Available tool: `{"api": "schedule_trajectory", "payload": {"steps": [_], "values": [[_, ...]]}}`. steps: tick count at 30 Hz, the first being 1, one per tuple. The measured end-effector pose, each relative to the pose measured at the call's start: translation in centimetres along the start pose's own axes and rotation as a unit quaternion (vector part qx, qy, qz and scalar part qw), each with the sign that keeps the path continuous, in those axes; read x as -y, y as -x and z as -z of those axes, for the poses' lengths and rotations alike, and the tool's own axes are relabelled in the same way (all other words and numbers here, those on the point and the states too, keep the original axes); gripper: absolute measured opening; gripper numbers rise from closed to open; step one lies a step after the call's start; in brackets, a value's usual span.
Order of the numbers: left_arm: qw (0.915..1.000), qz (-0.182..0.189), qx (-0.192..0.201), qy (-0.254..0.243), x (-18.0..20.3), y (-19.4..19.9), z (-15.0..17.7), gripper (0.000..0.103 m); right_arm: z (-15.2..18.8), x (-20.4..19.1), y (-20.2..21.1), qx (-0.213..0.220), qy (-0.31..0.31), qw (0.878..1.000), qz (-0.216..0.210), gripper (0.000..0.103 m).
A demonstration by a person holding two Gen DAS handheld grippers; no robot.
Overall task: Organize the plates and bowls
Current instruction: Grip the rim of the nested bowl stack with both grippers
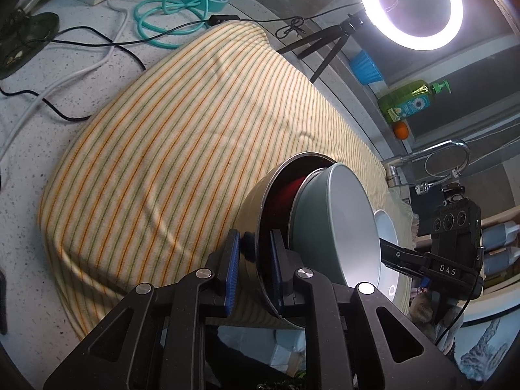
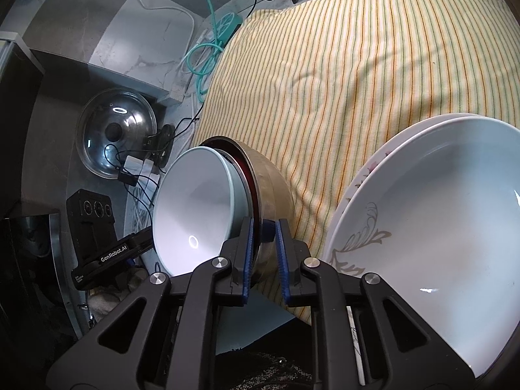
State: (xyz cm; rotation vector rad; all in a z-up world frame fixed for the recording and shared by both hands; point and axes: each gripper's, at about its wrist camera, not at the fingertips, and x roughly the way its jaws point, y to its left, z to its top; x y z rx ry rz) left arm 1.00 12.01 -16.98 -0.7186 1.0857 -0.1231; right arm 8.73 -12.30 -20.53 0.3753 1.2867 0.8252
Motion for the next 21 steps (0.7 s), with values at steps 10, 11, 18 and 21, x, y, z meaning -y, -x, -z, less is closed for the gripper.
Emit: {"api": "schedule_trajectory", "payload": {"steps": [10, 11, 18, 21], "values": [[1.0000, 0.001, 0.006, -0.003, 0.6, 0.6, -0.1, 0.015, -0.4, -0.7, 0.7, 0.006, 0.010, 1.000, 0.001, 0.015], [1.0000, 0.000, 0.006, -0.005, 0.7, 0.6, -0.1, 0.015, -0.4, -0.7, 0.7, 0.007, 0.012, 1.000, 0.002, 0.015], [0.9999, -0.002, 0.005, -0.011, 1.1, 0.5, -0.2, 0.015, -0.3, -0.7, 1.2, 0.012, 0.016, 1.000, 0.005, 0.015], [0.9998, -0.002, 0.008, -0.016, 1.5, 0.7, -0.5, 0.015, -0.3, -0.7, 1.6, 0.016, 0.016, 1.000, 0.002, 0.015]]}}
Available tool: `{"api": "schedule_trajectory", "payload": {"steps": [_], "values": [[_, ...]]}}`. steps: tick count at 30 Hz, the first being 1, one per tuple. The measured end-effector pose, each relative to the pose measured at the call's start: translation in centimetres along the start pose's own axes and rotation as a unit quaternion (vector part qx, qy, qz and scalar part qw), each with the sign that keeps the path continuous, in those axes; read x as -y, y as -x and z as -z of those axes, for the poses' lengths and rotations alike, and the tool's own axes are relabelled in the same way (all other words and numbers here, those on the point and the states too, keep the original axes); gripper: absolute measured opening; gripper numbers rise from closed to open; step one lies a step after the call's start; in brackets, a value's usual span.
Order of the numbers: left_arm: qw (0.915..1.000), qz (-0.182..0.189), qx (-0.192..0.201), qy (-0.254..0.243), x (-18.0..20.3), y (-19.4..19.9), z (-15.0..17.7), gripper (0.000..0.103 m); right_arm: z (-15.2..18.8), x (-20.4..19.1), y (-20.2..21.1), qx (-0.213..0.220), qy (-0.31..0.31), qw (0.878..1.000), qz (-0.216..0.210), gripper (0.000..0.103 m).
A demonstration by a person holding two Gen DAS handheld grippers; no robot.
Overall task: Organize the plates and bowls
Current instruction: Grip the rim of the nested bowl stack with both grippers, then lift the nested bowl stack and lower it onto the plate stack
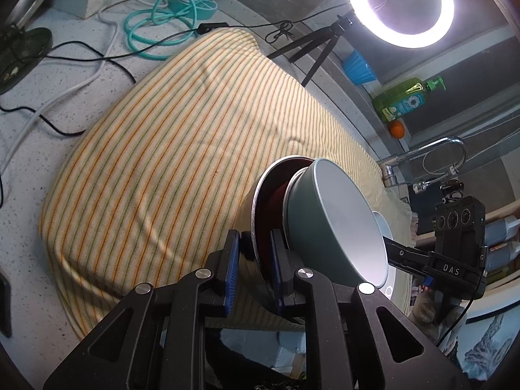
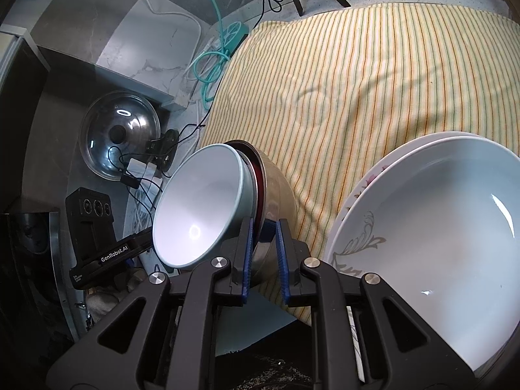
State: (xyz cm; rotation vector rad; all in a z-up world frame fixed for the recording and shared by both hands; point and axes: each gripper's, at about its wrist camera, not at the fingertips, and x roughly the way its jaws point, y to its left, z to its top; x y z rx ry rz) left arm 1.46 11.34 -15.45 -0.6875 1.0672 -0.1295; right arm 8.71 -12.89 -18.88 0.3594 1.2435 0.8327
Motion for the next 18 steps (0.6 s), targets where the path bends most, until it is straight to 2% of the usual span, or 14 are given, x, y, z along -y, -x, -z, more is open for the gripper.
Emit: {"api": "schedule_trajectory", "payload": {"steps": [18], "values": [[0.9976, 0.030, 0.028, -0.055, 5.6, 1.8, -2.1, 0.015, 0.1, 0.6, 5.9, 0.049, -0.001, 0.999, -0.014, 0.015]]}}
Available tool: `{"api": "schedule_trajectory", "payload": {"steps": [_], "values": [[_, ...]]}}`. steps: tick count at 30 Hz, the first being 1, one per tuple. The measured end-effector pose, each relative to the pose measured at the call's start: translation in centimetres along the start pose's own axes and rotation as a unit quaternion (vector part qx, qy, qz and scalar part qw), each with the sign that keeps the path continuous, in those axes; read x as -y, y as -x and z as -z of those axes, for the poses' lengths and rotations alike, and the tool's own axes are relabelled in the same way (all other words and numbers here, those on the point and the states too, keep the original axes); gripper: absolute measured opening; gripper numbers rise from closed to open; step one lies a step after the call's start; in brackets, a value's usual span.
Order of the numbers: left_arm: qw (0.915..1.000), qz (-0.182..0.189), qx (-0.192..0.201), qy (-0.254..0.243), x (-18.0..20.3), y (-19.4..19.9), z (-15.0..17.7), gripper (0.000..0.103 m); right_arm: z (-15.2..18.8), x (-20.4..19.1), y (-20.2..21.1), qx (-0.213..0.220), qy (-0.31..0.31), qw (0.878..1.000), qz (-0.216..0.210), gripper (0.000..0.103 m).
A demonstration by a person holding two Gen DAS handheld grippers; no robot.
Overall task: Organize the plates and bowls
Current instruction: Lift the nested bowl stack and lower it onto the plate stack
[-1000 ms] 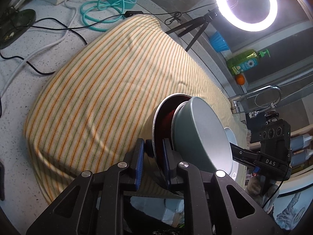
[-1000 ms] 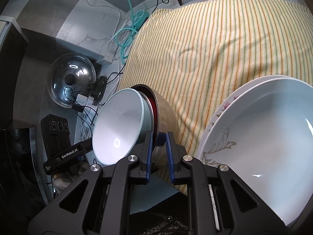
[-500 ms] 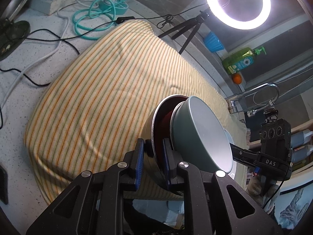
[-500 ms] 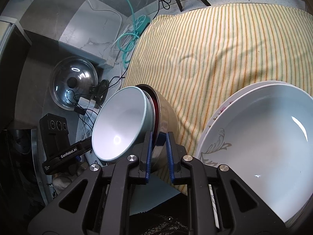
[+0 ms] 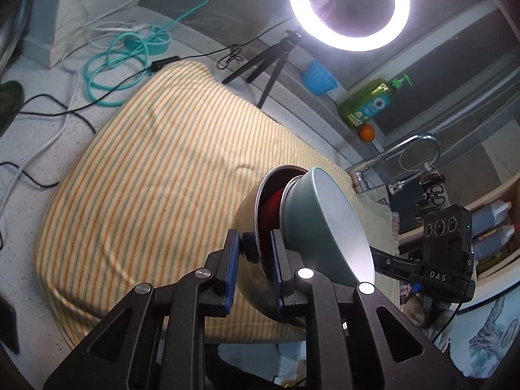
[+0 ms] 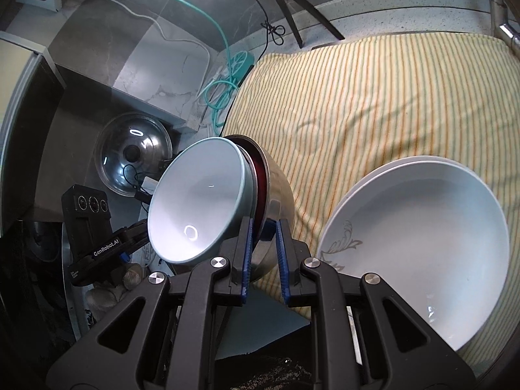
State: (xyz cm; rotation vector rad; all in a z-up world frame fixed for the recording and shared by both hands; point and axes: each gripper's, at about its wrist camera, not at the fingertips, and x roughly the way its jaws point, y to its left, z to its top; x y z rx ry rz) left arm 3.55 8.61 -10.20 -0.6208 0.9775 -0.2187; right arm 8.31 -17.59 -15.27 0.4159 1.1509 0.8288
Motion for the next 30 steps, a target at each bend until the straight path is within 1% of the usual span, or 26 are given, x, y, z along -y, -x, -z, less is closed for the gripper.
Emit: {"api": "schedule_trajectory", "payload": {"steps": [10, 17, 22, 30], "values": [[0.9991, 0.019, -0.013, -0.036, 3.9, -2.5, -0.5, 0.015, 0.8, 2.9, 4.1, 0.033, -0.023, 0.999, 0.017, 0.015], [0.9966, 0.037, -0.040, -0.062, 7.0, -5.1, 0.1, 0.015, 1.6, 5.7, 7.3, 0.056, -0.046, 0.997, 0.034, 0.015], [0.9944, 0.046, -0.059, -0.074, 8.5, -7.1, 0.8, 0.015, 2.3, 7.6, 9.0, 0.064, -0.060, 0.995, 0.052, 0.015], [0.9911, 0.049, -0.087, -0.088, 9.8, -9.4, 1.9, 0.015, 3.1, 10.1, 10.2, 0.071, -0.078, 0.992, 0.073, 0.015]]}}
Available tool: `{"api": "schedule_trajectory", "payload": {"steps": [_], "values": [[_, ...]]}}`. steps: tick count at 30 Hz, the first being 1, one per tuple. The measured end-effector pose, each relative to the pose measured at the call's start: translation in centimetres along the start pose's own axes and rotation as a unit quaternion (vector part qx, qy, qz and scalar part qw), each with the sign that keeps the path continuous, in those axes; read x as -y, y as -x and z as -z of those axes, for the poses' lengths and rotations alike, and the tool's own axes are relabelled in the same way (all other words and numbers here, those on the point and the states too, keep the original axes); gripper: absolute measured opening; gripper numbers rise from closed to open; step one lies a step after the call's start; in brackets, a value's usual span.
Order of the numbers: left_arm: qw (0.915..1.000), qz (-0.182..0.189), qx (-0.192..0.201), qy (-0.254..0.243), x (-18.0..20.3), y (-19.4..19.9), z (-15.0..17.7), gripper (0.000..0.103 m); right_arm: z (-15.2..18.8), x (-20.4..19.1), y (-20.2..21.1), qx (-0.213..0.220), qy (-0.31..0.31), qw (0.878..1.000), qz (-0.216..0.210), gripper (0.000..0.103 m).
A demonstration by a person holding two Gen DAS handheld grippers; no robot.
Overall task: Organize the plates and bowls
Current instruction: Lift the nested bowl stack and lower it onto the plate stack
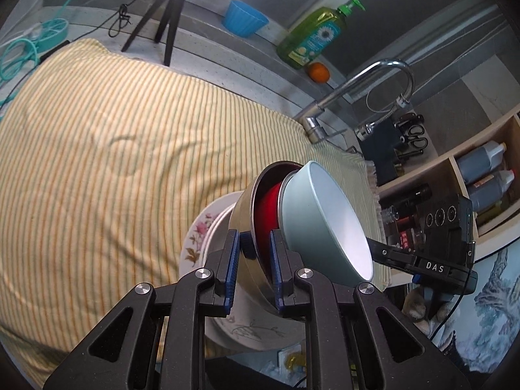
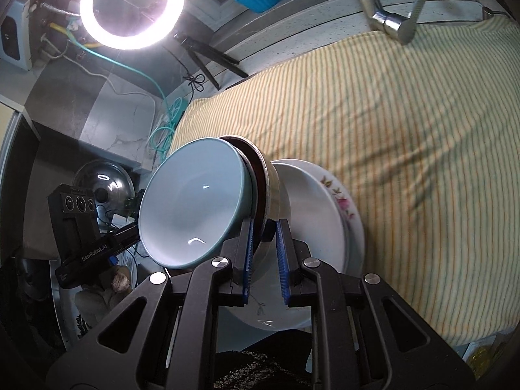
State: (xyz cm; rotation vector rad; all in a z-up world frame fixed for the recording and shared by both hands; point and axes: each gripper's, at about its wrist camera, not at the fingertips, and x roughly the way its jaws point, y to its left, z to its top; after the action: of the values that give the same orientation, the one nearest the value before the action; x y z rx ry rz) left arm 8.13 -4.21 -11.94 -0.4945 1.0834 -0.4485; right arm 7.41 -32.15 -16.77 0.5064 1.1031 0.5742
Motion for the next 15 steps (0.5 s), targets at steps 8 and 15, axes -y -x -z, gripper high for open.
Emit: {"api": "schedule_trajectory", "payload": {"steps": [8, 15], "values": [[0.9999, -0.009, -0.013, -0.005, 0.2, -0.9, 0.6, 0.015, 0.4, 0.8, 0.0, -0.003, -0.004, 1.000, 0.006, 0.015], [0.9997, -0.010, -0.021, -0.004, 0.1, -1.3, 1.0, 0.015, 0.9, 1.1, 0.0, -0.006, -0.003, 1.000, 0.009, 0.015]]}}
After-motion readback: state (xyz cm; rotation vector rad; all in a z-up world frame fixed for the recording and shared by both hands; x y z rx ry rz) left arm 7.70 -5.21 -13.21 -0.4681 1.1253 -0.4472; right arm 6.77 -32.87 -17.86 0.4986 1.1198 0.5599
